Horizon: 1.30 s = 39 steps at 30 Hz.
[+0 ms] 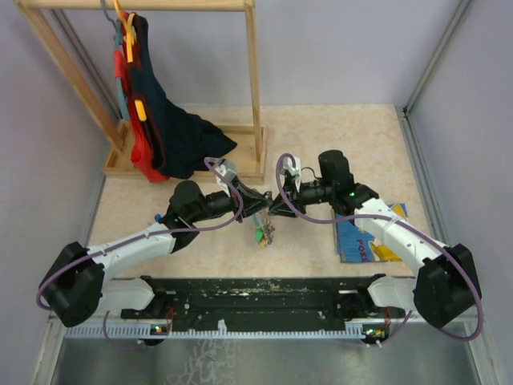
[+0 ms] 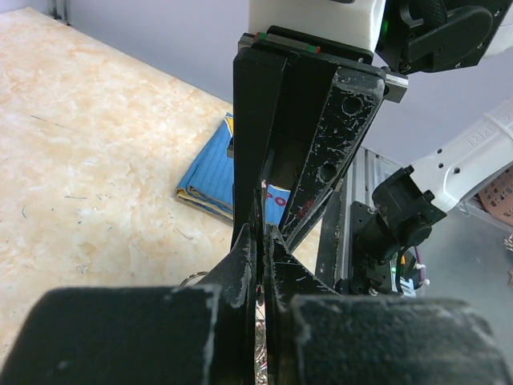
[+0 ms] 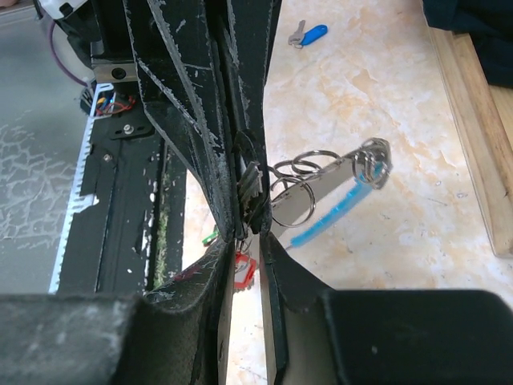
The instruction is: Remove the keys from the keyring
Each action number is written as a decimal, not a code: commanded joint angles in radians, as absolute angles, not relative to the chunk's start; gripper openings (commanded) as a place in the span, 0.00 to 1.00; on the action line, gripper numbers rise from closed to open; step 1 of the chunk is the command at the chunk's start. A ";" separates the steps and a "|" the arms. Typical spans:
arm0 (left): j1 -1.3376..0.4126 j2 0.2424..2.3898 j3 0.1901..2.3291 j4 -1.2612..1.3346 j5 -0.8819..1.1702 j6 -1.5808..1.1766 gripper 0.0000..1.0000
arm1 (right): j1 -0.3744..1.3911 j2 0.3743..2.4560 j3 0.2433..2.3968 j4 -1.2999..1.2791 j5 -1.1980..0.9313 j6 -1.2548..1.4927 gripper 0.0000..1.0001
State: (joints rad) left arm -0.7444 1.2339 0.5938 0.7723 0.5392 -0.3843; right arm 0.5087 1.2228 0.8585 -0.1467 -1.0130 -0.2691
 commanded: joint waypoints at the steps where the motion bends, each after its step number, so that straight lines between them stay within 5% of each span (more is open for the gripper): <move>1: -0.749 1.209 0.632 0.808 0.534 -0.373 0.00 | 0.517 1.189 0.907 -0.134 -1.020 -0.289 0.18; 15: -0.749 1.205 0.634 0.807 0.547 -0.380 0.00 | 0.517 1.193 0.903 -0.130 -1.010 -0.290 0.00; 39: -0.733 1.085 0.538 0.620 0.416 -0.248 0.00 | 0.499 1.184 0.915 -0.147 -1.096 -0.293 0.00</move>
State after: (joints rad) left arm -0.7444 1.0882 0.5396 0.6361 0.4538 -0.2886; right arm 0.5060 1.2121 0.8711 -0.1604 -1.0523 -0.2867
